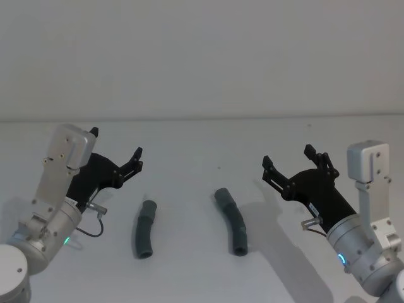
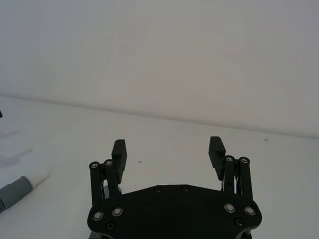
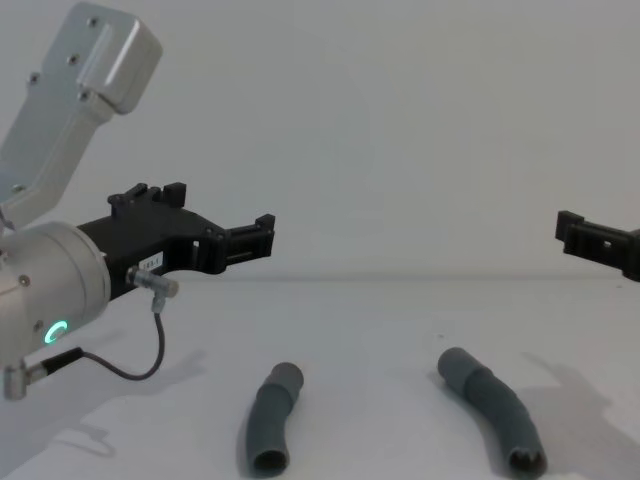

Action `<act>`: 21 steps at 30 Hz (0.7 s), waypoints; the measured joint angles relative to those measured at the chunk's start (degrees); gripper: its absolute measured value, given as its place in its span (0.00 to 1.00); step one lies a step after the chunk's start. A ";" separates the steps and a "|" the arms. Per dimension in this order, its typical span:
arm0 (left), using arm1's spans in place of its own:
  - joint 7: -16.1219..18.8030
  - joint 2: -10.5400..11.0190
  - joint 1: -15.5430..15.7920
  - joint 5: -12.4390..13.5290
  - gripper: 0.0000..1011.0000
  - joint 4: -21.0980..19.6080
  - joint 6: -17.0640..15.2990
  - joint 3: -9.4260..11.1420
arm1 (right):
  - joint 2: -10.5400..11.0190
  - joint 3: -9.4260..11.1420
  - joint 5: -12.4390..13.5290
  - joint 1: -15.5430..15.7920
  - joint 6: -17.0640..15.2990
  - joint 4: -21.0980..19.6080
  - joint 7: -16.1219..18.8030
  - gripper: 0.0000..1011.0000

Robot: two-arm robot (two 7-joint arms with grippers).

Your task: Use both hands to pick up one end of the pipe from the table, align the ends, and insert them.

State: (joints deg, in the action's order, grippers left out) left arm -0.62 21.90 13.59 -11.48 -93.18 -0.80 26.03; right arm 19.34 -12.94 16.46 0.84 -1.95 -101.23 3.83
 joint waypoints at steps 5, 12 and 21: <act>0.00 0.00 0.00 0.00 0.99 0.00 0.00 0.00 | 0.00 0.00 0.00 0.00 0.00 0.00 0.00 0.99; 0.00 0.00 0.00 0.00 0.99 0.00 0.00 0.00 | 0.00 0.01 0.00 0.00 0.00 0.00 0.00 0.99; 0.00 0.00 0.00 0.00 0.99 0.00 0.00 0.00 | 0.14 0.41 1.06 -0.39 -3.47 -1.27 0.56 0.99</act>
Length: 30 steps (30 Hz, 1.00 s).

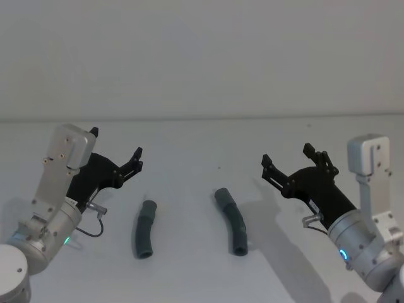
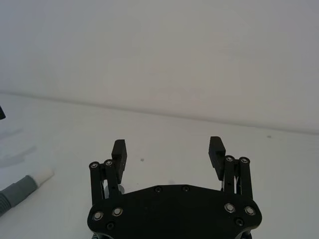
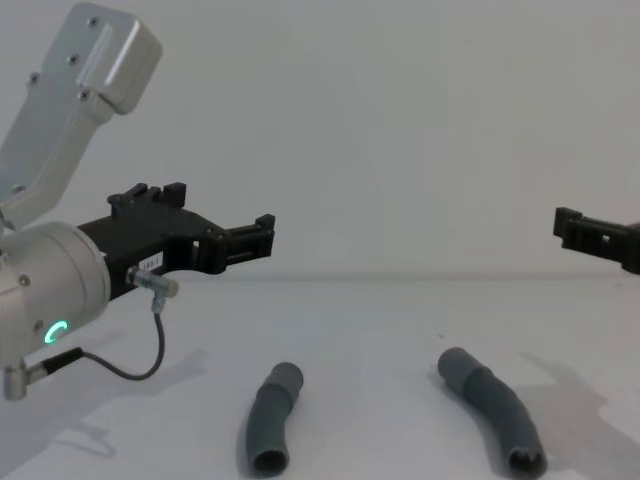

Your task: Use both hands to pick up one end of the pipe from the table, align the ends, and insert them.

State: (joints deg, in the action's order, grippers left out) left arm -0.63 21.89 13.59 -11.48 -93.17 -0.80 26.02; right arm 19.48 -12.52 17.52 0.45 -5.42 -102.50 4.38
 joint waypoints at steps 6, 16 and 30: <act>0.00 0.00 0.00 0.00 0.99 0.00 0.00 0.00 | 0.51 0.33 1.30 -1.04 -6.23 -2.40 0.31 0.99; 0.00 0.00 0.00 0.00 0.99 0.00 0.00 0.00 | 0.55 -0.65 2.62 -3.55 -19.44 -5.93 -0.38 0.99; 0.00 0.00 0.00 0.00 0.99 0.00 0.00 0.00 | -1.25 -5.90 -0.34 -6.44 -31.02 -6.61 -4.20 0.99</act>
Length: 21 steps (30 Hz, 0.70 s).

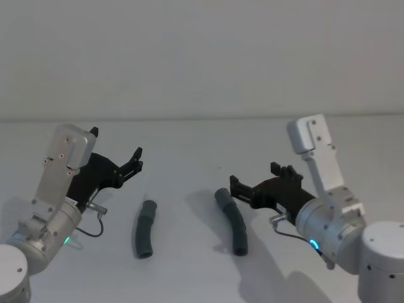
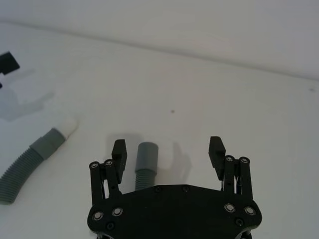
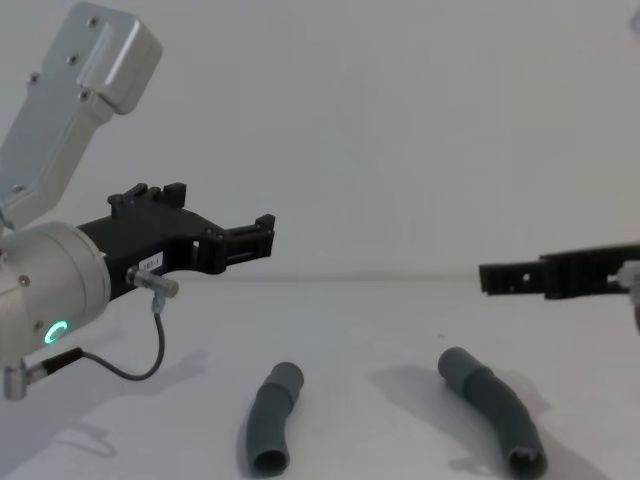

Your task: Use both hands to pick up one end of the pipe from the table, align the ends, and insert them.

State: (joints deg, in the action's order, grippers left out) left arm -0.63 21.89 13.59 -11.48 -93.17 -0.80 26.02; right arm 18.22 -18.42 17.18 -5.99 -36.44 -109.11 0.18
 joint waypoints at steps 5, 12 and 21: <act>0.00 0.00 0.00 0.00 0.99 0.00 0.00 0.00 | -0.83 -1.43 -0.63 -0.34 -1.60 0.31 -0.55 0.99; 0.00 0.00 0.00 0.00 0.99 0.00 0.00 0.00 | -1.93 -2.99 -1.37 -0.47 -2.80 1.15 -0.92 0.99; 0.00 0.00 0.00 0.00 0.99 0.00 0.00 0.00 | -2.62 -4.26 -2.30 -0.38 -3.39 2.26 -1.10 0.99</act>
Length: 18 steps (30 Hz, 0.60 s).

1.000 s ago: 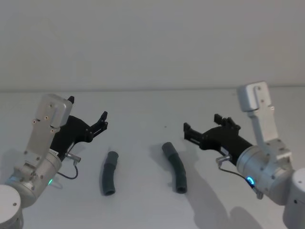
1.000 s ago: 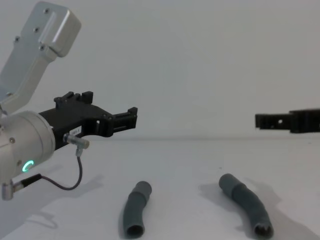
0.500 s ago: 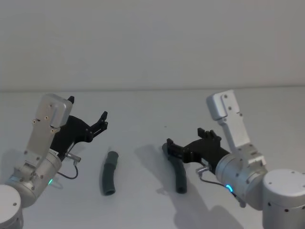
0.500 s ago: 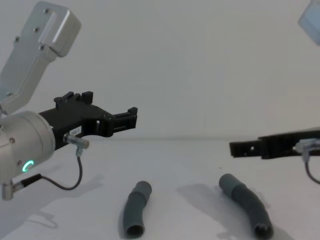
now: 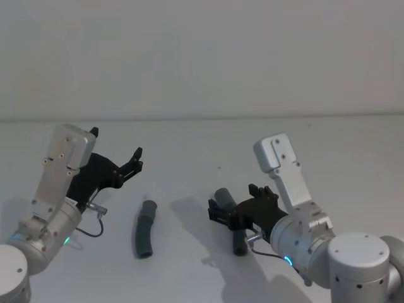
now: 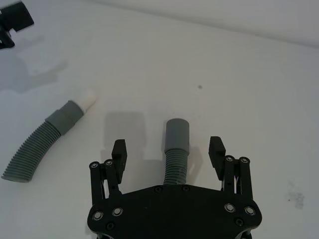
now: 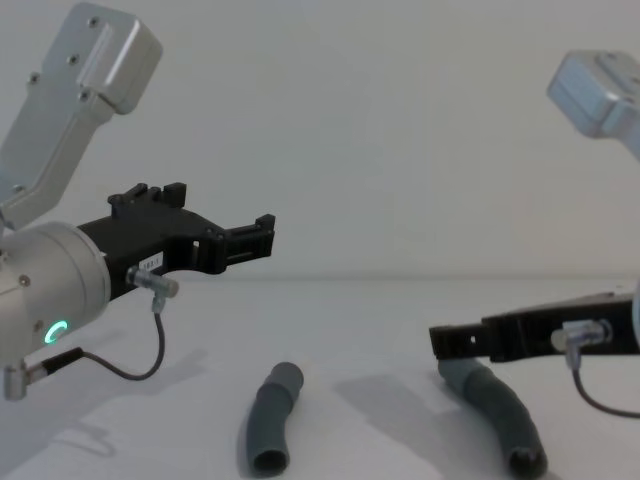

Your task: Use both hands to pick up one end of the pipe from the table, align the ends, and insert them.

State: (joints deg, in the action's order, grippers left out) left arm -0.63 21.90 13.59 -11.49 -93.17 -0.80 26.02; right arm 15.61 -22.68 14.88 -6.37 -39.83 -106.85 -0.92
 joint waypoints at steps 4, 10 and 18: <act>0.00 0.00 0.00 0.00 0.99 0.00 0.00 0.00 | -0.03 -0.35 -0.33 0.12 -0.23 0.48 0.01 0.99; 0.00 0.00 0.00 0.00 0.99 0.00 0.00 0.00 | -0.03 -0.74 -0.70 0.35 -0.35 1.29 0.24 0.99; 0.00 0.00 0.00 0.00 0.99 0.00 0.00 0.00 | 0.14 -0.87 -1.07 0.76 -0.38 2.09 0.83 0.99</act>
State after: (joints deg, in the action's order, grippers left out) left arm -0.63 21.89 13.59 -11.48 -93.17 -0.80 26.02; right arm 15.75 -23.55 13.80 -5.61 -40.21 -104.76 -0.09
